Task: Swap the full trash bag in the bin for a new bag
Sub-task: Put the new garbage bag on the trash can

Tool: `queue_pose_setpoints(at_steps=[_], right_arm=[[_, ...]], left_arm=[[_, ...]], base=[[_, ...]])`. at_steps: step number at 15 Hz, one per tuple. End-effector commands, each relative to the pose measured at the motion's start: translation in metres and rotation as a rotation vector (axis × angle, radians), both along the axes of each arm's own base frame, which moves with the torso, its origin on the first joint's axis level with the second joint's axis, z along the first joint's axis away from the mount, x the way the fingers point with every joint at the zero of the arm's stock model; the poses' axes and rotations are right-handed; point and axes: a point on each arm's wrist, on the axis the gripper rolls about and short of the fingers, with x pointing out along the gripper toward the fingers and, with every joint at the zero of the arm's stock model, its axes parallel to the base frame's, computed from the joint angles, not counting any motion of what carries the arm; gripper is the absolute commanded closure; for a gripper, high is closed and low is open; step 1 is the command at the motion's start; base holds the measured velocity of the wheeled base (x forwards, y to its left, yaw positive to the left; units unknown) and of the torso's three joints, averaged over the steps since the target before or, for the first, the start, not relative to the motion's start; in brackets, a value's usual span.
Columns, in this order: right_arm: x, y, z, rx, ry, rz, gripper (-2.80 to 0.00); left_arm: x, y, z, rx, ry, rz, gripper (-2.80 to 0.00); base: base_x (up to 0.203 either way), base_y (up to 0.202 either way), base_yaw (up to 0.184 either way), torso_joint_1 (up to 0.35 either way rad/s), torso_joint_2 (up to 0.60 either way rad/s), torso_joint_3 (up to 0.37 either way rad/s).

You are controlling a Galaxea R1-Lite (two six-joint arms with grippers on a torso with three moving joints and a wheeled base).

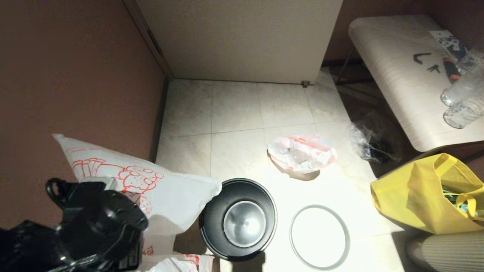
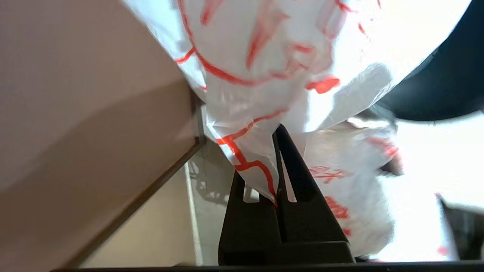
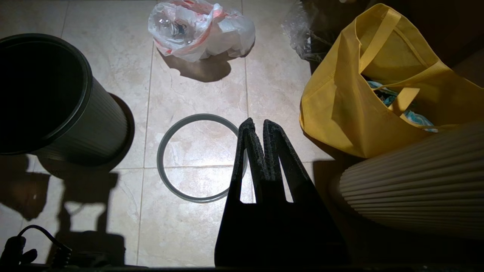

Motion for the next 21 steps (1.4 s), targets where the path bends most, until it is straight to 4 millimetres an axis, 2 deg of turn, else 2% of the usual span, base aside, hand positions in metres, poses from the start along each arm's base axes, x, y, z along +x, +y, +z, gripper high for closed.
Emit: queue_pose_setpoints(at_steps=[1, 3, 8, 11, 12, 16, 21], right_arm=[[0.0, 0.0, 0.0, -0.001, 0.001, 0.001, 0.0], [0.0, 0.0, 0.0, -0.001, 0.001, 0.001, 0.0], [0.0, 0.0, 0.0, -0.001, 0.001, 0.001, 0.0], [0.0, 0.0, 0.0, -0.001, 0.001, 0.001, 0.0], [0.0, 0.0, 0.0, -0.001, 0.001, 0.001, 0.0], [0.0, 0.0, 0.0, -0.001, 0.001, 0.001, 0.0], [0.0, 0.0, 0.0, -0.001, 0.001, 0.001, 0.0]], left_arm=[[-0.03, 0.013, 0.02, -0.042, -0.039, -0.129, 0.0], [-0.038, 0.013, 0.021, -0.024, -0.023, -0.19, 0.0], [-0.046, 0.003, 0.042, -0.123, 0.064, -0.394, 0.0], [-0.035, -0.024, 0.056, -0.192, 0.136, -0.512, 0.0], [-0.028, -0.035, 0.053, -0.187, 0.177, -0.527, 0.0], [0.017, -0.079, 0.018, -0.115, 0.265, -0.473, 0.0], [0.071, -0.122, -0.053, -0.032, 0.36, -0.393, 0.0]], base=[[0.0, 0.0, 0.0, 0.0, 0.0, 0.0], [0.0, 0.0, 0.0, 0.0, 0.0, 0.0], [0.0, 0.0, 0.0, 0.0, 0.0, 0.0], [0.0, 0.0, 0.0, 0.0, 0.0, 0.0], [0.0, 0.0, 0.0, 0.0, 0.0, 0.0], [0.0, 0.0, 0.0, 0.0, 0.0, 0.0], [0.0, 0.0, 0.0, 0.0, 0.0, 0.0]])
